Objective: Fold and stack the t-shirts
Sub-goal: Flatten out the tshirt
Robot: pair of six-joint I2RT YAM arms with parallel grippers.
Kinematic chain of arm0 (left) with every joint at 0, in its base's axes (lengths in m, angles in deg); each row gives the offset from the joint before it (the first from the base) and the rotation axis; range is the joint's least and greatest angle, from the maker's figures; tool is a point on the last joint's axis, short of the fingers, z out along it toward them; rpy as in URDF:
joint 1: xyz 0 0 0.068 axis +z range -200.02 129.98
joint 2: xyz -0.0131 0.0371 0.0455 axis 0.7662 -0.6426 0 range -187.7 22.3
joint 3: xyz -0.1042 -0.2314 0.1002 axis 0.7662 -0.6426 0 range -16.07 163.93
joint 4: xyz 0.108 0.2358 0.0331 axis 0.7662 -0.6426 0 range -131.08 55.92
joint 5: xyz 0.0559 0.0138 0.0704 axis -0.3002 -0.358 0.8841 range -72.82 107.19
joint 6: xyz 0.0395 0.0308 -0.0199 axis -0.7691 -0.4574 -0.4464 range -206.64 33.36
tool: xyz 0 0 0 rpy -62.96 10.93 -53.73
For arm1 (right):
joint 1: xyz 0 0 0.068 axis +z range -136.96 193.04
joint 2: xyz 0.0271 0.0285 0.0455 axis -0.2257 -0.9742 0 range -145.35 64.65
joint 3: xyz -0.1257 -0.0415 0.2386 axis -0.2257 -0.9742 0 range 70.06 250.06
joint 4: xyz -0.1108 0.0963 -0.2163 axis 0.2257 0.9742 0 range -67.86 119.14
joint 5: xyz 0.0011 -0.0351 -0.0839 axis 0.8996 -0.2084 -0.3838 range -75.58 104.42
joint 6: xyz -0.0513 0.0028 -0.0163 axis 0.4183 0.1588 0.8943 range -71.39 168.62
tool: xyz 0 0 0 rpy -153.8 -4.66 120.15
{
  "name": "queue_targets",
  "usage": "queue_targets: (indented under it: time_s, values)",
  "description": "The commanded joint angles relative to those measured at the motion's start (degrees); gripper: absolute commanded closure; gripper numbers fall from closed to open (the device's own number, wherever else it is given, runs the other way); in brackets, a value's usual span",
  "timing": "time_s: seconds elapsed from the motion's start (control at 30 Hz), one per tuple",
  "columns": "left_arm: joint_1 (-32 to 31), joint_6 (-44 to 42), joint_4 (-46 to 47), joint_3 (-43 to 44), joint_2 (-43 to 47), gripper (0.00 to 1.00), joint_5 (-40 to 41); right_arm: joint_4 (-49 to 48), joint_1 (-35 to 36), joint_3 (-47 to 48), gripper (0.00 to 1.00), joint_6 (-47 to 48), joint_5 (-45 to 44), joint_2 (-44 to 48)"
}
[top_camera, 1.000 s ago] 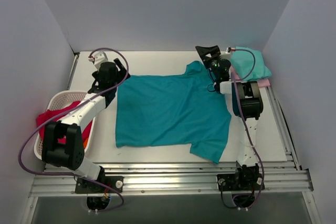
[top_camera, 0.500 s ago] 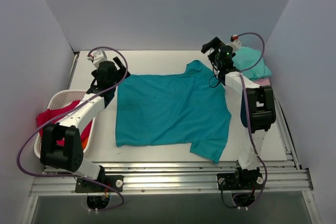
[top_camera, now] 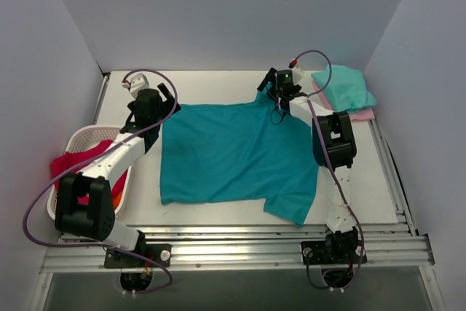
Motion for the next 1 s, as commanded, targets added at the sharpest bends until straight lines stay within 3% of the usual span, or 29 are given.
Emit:
queue_targets:
  time_s: [0.0,0.57,0.97]
  values:
    - [0.3,0.7,2.8,0.3,2.2,0.05,-0.7,1.8,0.6,3.7,0.0,0.2,-1.2,-0.8]
    - [0.9,0.6,3.5,0.5,0.6,0.05,-1.2,3.4,0.9,4.4,0.0,0.3,-6.1,-1.0]
    - [0.9,0.5,3.7,0.3,0.7,0.05,-0.7,-0.8,1.0,6.7,0.0,-1.4,-3.8,-7.6]
